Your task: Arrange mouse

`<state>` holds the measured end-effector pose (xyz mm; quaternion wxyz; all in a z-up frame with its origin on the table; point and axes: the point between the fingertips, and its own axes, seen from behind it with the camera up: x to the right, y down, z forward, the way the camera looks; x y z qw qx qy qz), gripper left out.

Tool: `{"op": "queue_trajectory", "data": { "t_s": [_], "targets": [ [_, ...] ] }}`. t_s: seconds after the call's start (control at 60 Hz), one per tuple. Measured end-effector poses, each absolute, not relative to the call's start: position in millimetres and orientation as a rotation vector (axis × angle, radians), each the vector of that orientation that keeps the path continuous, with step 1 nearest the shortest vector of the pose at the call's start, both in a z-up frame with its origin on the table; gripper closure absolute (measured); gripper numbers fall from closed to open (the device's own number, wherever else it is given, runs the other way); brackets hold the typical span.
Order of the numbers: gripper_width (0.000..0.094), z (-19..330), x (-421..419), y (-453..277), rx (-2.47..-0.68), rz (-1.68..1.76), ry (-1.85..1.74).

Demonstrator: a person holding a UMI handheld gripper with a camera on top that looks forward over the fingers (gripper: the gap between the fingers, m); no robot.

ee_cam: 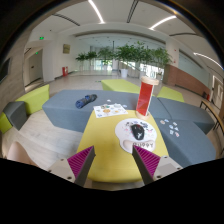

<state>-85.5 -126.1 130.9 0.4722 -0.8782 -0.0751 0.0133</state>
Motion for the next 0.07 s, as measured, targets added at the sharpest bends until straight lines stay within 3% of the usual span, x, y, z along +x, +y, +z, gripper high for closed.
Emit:
{"op": "queue_trajectory", "data": {
  "t_s": [0.067],
  "targets": [
    [0.0106,125.1,-79.2,-124.0,-2.156,0.029,-0.157]
  ]
}}
